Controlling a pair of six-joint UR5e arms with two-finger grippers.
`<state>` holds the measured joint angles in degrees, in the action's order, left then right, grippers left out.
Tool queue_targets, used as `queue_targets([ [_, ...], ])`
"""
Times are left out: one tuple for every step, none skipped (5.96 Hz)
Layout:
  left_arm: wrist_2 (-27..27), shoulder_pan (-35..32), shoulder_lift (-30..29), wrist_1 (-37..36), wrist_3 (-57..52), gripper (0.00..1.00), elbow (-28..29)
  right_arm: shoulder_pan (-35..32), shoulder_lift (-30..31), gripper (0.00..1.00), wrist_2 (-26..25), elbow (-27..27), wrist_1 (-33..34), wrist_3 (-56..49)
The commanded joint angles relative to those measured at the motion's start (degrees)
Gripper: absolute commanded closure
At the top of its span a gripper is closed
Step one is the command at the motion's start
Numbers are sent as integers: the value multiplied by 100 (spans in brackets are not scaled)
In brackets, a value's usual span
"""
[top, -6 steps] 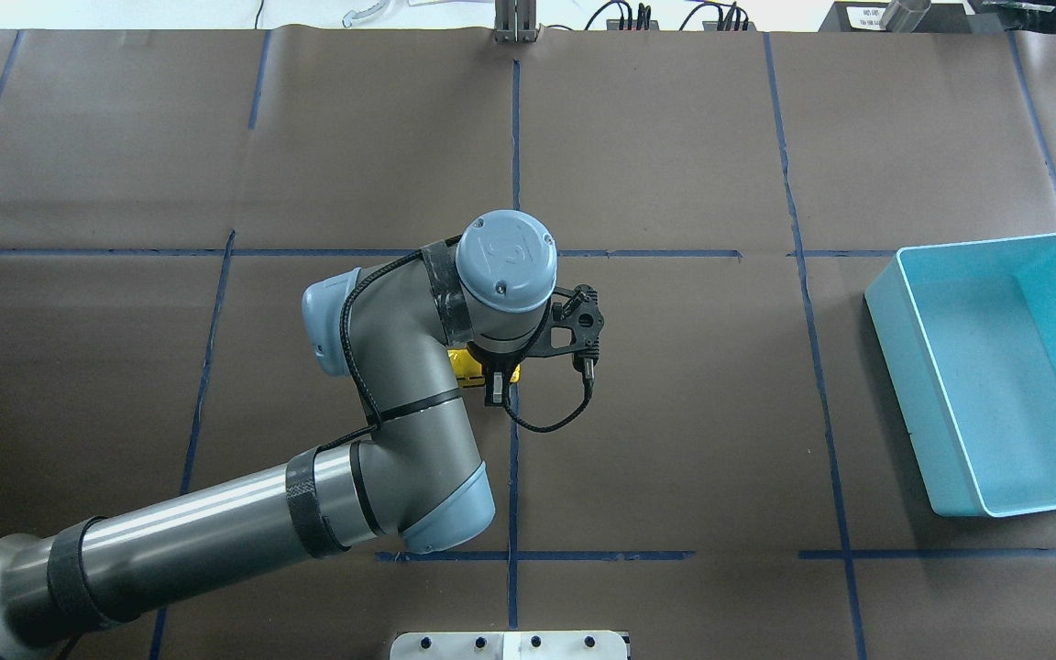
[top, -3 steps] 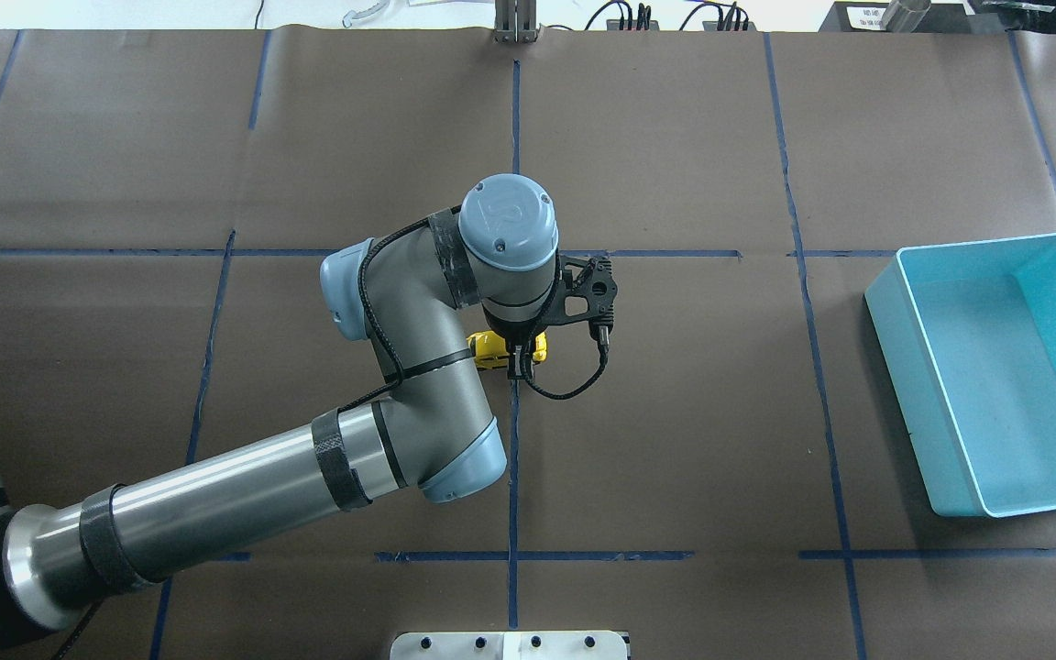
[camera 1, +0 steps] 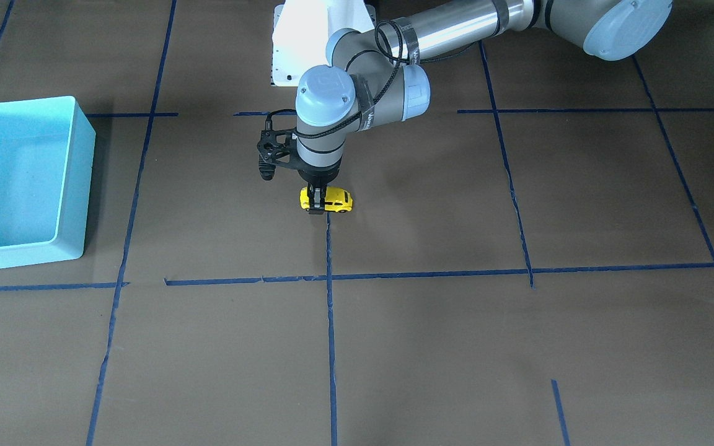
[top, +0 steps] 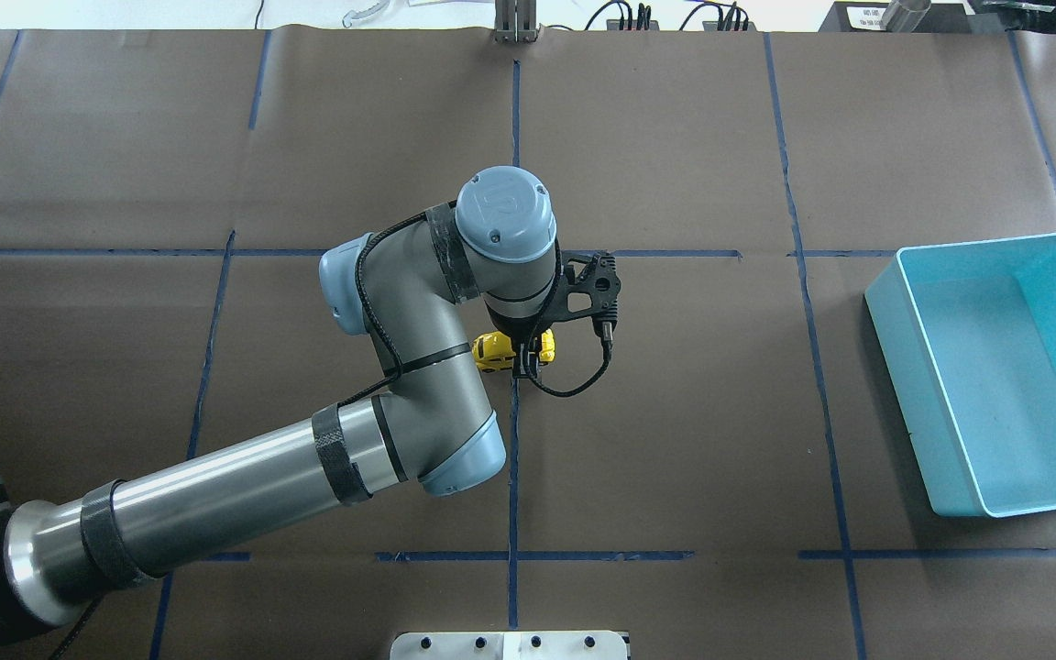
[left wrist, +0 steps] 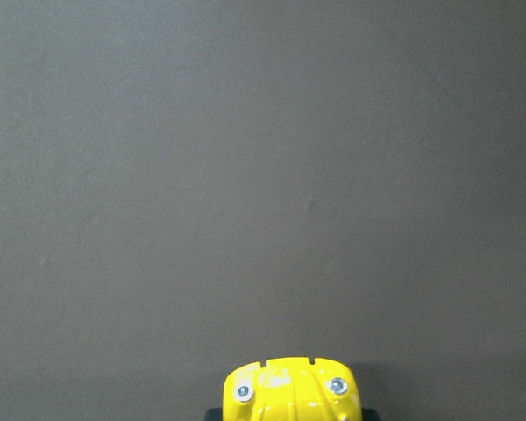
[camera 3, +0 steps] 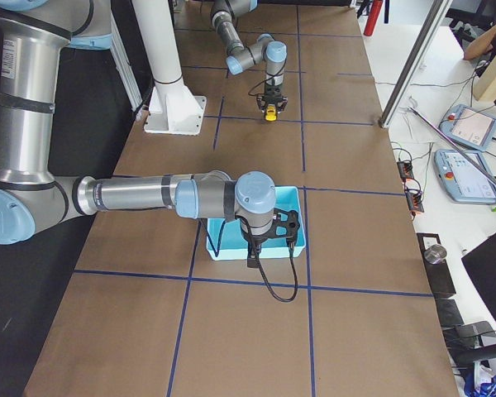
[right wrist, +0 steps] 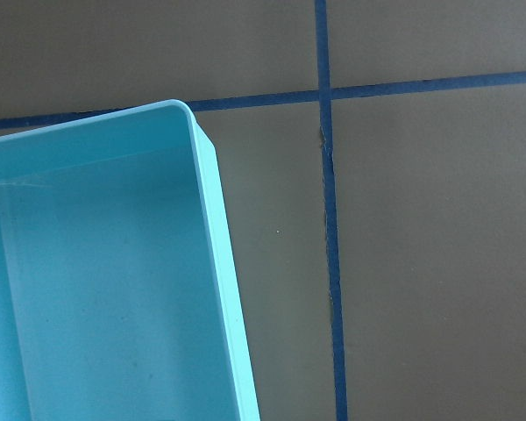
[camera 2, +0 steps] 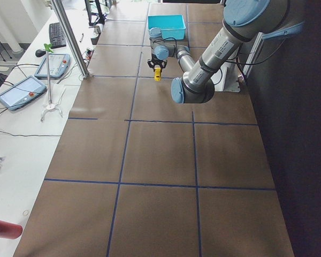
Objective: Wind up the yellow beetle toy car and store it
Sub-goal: 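Drag the yellow car backward along the table with the left gripper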
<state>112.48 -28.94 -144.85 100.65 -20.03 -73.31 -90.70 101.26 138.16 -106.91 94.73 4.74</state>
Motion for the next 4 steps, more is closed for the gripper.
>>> queue_targets([
  [-15,2,1,131,-9,100,97,0,129,0,-113,21,-7,27],
  [-24,2,1,131,-9,100,98,0,130,0,-122,21,-7,36],
  [-25,2,1,165,-9,100,124,0,130,0,-122,21,-7,36],
  [-25,2,1,175,-9,100,133,0,130,0,-131,-5,-25,36],
])
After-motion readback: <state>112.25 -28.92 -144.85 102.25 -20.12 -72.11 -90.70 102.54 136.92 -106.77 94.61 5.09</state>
